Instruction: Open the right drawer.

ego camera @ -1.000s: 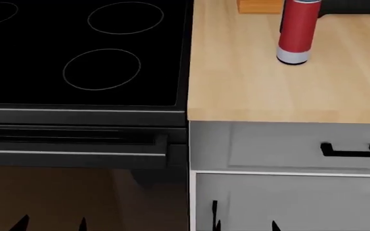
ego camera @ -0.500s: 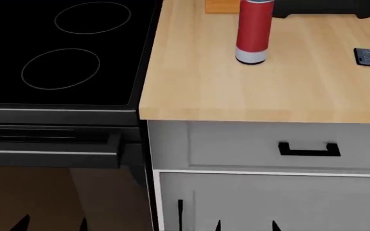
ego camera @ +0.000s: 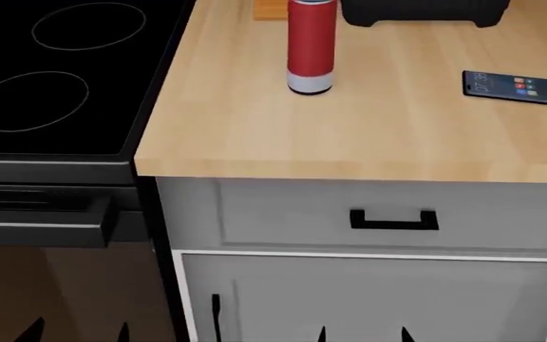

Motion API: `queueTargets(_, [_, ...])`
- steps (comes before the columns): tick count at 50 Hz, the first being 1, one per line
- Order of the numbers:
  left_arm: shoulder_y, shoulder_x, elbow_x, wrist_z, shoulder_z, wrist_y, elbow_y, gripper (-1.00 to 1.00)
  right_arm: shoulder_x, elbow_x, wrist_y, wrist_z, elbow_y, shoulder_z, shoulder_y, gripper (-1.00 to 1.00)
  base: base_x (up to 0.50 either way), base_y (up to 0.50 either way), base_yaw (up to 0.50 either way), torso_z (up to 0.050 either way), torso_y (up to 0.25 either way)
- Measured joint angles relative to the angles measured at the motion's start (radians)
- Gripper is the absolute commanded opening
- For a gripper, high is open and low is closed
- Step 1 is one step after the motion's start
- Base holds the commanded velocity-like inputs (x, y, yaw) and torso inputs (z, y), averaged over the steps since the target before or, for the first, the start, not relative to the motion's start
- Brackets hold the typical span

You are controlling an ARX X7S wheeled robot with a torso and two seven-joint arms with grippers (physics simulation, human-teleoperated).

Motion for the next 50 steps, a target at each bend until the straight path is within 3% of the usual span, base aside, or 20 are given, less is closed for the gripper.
queueTargets(12, [-0.001, -0.006, -0.007, -0.007, 0.008, 0.004, 0.000, 1.00, 0.007, 0.008, 0.005, 0.009, -0.009, -0.007, 0.000, 1.00, 0.00, -0.24, 0.00, 0.000, 0.000])
queueTargets(38, [-0.001, -0.025, -0.012, -0.006, 0.036, 0.023, -0.002, 1.00, 0.019, 0.015, -0.004, 0.029, 0.000, -0.022, 0.004, 1.00, 0.00, 0.00, 0.00, 0.000, 0.000])
queueTargets(50, [0.001, -0.034, -0.010, -0.005, 0.050, 0.033, 0.001, 1.00, 0.025, 0.022, -0.003, 0.035, -0.003, -0.029, 0.004, 1.00, 0.00, 0.00, 0.00, 0.000, -0.120])
